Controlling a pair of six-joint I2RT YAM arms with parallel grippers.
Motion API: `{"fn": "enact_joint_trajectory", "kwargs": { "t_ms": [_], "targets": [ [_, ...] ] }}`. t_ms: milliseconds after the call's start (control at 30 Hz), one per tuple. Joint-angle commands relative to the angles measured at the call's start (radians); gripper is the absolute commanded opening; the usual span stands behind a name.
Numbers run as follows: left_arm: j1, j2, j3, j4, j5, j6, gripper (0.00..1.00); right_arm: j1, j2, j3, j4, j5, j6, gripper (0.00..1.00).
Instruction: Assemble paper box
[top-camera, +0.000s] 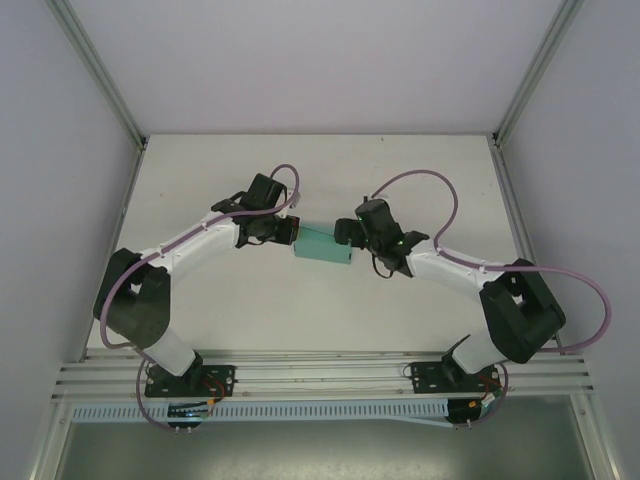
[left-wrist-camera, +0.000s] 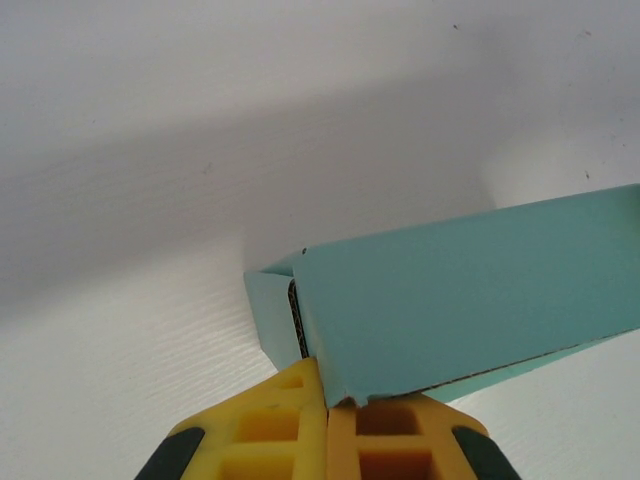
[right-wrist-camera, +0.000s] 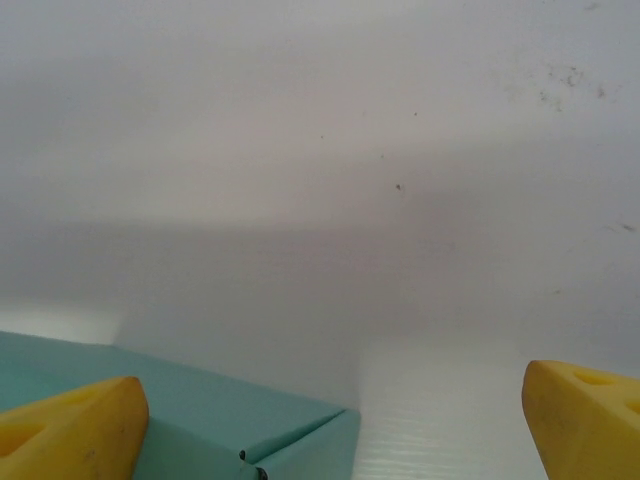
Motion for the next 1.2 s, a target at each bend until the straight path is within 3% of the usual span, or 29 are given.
{"fn": "enact_joint_trajectory", "kwargs": {
  "t_ms": [0, 167, 400, 467, 500, 633, 833, 1067, 1167],
  "targets": [
    [-0.016, 0.044, -0.037, -0.194, 0.073, 0.014, 0.10, 0.003, 0.024, -0.118, 0.076, -0.037, 0.038, 0.96],
    [-0.016, -0.031, 0.003, -0.210, 0.101, 0.023, 0.44, 0.023, 0.037, -0.160, 0.155, -0.032, 0.038, 0.96],
    [-0.015, -0.116, 0.071, -0.234, 0.077, -0.017, 0.63, 0.028, 0.039, -0.187, 0.151, -0.013, 0.062, 0.92],
    [-0.014, -0.126, 0.094, -0.245, 0.023, -0.063, 0.79, 0.028, 0.042, -0.199, 0.158, -0.015, 0.060, 0.89],
    [-0.013, -0.130, 0.100, -0.246, -0.007, -0.083, 0.98, 0.027, 0.043, -0.206, 0.165, -0.014, 0.061, 0.88],
    [0.023, -0.119, 0.104, -0.217, -0.040, -0.138, 0.99, 0.027, 0.051, -0.235, 0.208, -0.006, 0.027, 0.86],
    [0.109, -0.029, 0.096, -0.094, 0.156, -0.171, 0.99, 0.027, 0.064, -0.246, 0.238, -0.022, -0.009, 0.85],
    [0.145, 0.028, 0.036, -0.031, 0.213, -0.170, 0.96, 0.025, 0.076, -0.247, 0.243, -0.017, -0.011, 0.85],
    [0.184, 0.044, -0.035, 0.028, 0.266, -0.195, 0.89, 0.021, 0.084, -0.250, 0.246, -0.023, -0.013, 0.85]
  ]
}}
